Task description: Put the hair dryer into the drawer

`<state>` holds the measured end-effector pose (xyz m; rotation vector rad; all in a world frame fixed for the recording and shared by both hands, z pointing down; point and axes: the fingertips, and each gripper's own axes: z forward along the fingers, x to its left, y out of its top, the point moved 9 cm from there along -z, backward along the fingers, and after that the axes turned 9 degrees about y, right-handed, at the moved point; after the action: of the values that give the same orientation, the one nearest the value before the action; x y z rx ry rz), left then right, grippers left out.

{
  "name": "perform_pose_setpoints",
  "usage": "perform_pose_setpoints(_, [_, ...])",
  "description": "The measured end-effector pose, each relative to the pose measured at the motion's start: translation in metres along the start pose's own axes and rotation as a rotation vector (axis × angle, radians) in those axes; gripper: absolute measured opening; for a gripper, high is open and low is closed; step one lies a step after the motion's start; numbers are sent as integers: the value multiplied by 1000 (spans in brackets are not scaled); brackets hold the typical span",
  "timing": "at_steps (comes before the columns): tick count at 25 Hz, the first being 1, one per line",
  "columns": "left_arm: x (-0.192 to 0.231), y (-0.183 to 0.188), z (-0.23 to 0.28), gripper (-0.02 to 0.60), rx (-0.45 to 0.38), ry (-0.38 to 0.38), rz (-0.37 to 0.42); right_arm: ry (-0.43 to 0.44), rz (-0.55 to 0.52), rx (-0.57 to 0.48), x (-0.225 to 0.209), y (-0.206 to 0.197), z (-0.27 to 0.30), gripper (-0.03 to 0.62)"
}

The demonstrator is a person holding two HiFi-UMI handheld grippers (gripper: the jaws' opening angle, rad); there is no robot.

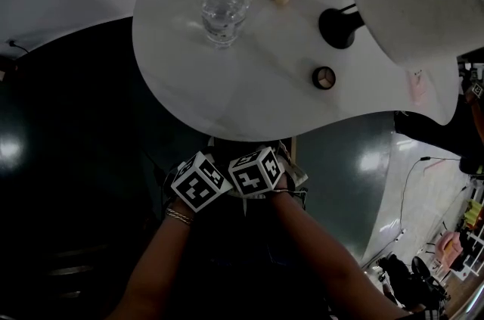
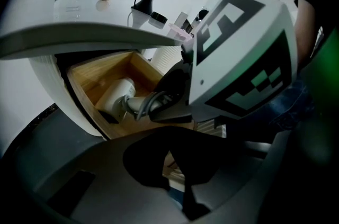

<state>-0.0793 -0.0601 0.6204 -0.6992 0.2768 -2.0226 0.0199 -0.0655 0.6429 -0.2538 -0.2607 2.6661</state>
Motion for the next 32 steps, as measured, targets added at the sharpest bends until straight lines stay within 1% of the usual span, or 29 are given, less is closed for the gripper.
perform_pose_setpoints(3, [-1, 1, 2, 8, 2, 0, 9, 11, 6, -12, -2, -2, 1, 219])
perform_pose_setpoints(10, [-5, -1, 1, 8, 9, 6, 14, 19, -2, 25, -1, -7, 3, 227])
perform_pose_setpoints(14, [-6, 0, -4, 8, -17, 22, 27, 6, 40, -29, -3, -7, -9, 229])
perform_pose_setpoints(17, [-7, -1, -6, 8, -29, 28, 20, 24, 43, -64, -2, -6, -20, 225])
perform_pose_setpoints(23, [-13, 2, -11, 8, -40, 38, 24, 53, 68, -119, -4, -12, -41, 158])
perform_pose_setpoints(26, [-16, 4, -14, 8, -46, 39, 30, 58, 72, -149, -4, -14, -49, 95])
perform_pose_setpoints(28, [-18, 4, -15, 8, -53, 36, 25, 54, 56, -160, -3, -16, -53, 49])
perform_pose_setpoints(30, [-20, 3, -17, 8, -62, 35, 17, 59, 39, -163, -2, -16, -56, 34])
perform_pose_setpoints(32, [-22, 3, -20, 8, -65, 42, 7, 81, 46, -170, -2, -17, -60, 29])
